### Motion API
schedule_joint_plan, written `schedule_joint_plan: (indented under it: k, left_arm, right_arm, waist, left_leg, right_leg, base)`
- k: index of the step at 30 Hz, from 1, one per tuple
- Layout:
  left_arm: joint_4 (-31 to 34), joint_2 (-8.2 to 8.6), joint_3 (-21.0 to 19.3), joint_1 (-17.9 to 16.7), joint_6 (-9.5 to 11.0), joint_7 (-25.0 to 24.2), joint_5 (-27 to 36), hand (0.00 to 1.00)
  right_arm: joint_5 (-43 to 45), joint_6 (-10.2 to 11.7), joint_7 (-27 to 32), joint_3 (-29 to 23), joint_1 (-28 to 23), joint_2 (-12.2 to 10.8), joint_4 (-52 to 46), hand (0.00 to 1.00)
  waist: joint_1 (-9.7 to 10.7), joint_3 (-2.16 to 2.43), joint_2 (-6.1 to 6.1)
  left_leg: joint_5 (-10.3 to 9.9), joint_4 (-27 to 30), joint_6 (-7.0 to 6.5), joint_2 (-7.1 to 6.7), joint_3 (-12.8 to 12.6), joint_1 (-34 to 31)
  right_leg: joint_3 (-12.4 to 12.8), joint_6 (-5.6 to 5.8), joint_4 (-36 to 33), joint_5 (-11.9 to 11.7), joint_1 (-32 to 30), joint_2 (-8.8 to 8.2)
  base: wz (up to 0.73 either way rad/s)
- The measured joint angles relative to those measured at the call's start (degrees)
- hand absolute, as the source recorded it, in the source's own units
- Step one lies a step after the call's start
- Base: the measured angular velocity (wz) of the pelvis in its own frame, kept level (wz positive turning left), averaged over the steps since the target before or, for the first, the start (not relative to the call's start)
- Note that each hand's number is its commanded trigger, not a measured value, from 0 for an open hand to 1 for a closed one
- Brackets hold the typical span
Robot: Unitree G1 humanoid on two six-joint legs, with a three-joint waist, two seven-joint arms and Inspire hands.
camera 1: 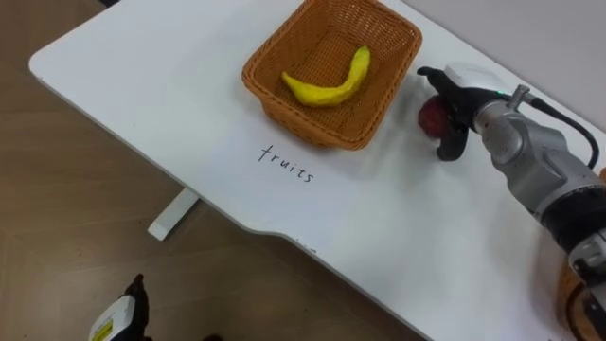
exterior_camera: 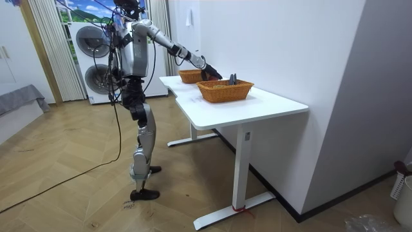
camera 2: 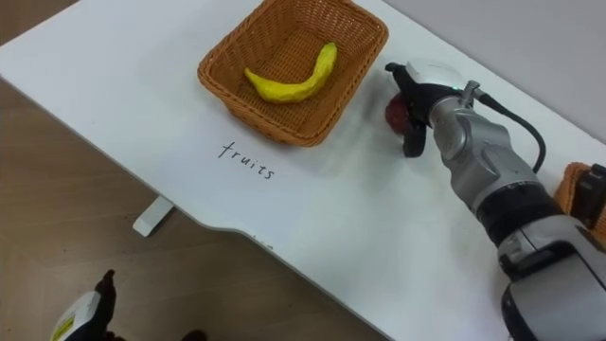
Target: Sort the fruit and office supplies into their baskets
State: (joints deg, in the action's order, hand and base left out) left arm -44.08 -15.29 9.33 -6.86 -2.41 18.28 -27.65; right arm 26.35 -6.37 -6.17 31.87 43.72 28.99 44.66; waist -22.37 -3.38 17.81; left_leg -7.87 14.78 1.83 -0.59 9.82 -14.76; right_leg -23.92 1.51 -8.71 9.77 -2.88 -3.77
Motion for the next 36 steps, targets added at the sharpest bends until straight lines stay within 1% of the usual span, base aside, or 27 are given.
schedule_joint_plan:
  k: [1, 5, 7, 8, 9, 10, 15, 21, 36]
  left_arm:
    - [0.0, -0.07, 0.0, 0.0, 0.0, 0.0, 0.0, 0.0]
    - [0.0, -0.7, 0.0, 0.1, 0.1, 0.0, -0.1, 0.0]
    - [0.1, -1.64, 0.0, 0.2, 0.4, -0.1, -0.1, 0.0]
    - [0.1, -1.85, 0.0, 0.2, 0.4, -0.2, -0.1, 0.0]
    - [0.1, -2.19, 0.0, 0.3, 0.4, -0.3, -0.1, 0.0]
    - [0.1, -2.4, 0.0, 0.3, 0.4, -0.4, -0.1, 0.0]
    - [0.1, -2.43, 0.1, 0.3, 0.4, -0.4, -0.1, 0.0]
    - [0.1, -2.32, 0.2, 0.4, 0.4, -1.2, -0.1, 0.0]
    - [0.1, -2.32, 0.4, 0.4, 0.4, -1.6, -0.1, 0.0]
  right_arm:
    - [-0.1, 0.0, -1.0, 0.9, 0.0, 0.6, -0.7, 0.0]
    - [-0.1, 0.0, -2.7, 1.2, 0.0, 1.0, -0.9, 0.0]
    - [-1.2, 0.0, -3.2, 1.2, 0.0, 1.2, -0.9, 0.0]
    - [-1.4, 0.0, -3.4, 1.2, 0.0, 1.2, -0.9, 0.51]
    - [-1.6, 0.0, -3.9, 1.3, 0.0, 1.3, -0.8, 0.91]
    - [-1.6, 0.0, -4.5, 1.3, 0.0, 1.3, -0.8, 1.0]
    - [-1.6, 0.0, -5.9, 1.3, -0.1, 1.4, -0.8, 1.0]
    - [-3.9, 0.0, -5.1, 0.3, 0.1, 1.8, -1.3, 1.0]
    - [-3.9, 0.0, -4.9, 0.6, 0.1, 2.0, -2.3, 1.0]
  waist:
    - [0.0, -0.01, 0.12]
    - [0.1, -0.02, 0.22]
    - [0.1, -0.09, 0.41]
    - [0.1, -0.11, 0.45]
    - [0.1, -0.14, 0.52]
    - [0.1, -0.16, 0.57]
    - [0.1, -0.26, 0.46]
    - [-0.1, -0.33, 0.38]
    - [-0.1, -0.35, 0.33]
  left_leg:
    - [0.0, 0.0, 0.0, 0.0, 0.0, 0.0]
    - [0.0, 0.1, 0.0, 0.0, 0.0, 0.0]
    - [0.0, 0.1, 0.0, 0.01, 0.0, 0.0]
    - [0.0, 0.1, 0.01, 0.01, 0.0, 0.0]
    - [0.0, 0.1, 0.01, 0.01, 0.0, 0.0]
    - [0.0, 0.1, 0.01, 0.0, 0.0, 0.0]
    - [0.0, 0.1, 0.01, 0.02, 0.0, 0.1]
    - [0.0, 0.1, 0.01, 0.02, -0.1, 0.1]
    - [0.0, 0.0, 0.01, 0.02, -0.1, 0.1]
  right_leg:
    - [-0.1, 0.0, 0.0, 0.0, 0.0, 0.0]
    - [-0.3, 0.0, 0.0, 0.0, 0.1, -0.01]
    - [-0.3, 0.0, 0.0, 0.0, 0.1, -0.01]
    - [-0.3, 0.0, 0.0, 0.0, 0.1, -0.01]
    - [-0.3, 0.0, 0.0, 0.0, 0.1, -0.01]
    - [-0.3, 0.0, 0.0, 0.0, 0.1, -0.01]
    - [-0.3, 0.0, 0.0, 0.0, 0.2, 0.0]
    - [-0.3, 0.0, 0.0, 0.0, 0.2, -0.02]
    - [-0.3, 0.0, 0.0, 0.0, 0.2, -0.01]
  base:
    - [0.0]
    - [0.0]
    - [0.0]
    - [0.0]
    - [0.0]
    - [0.0]
    - [0.0]
    - [0.0]
    - [0.0]
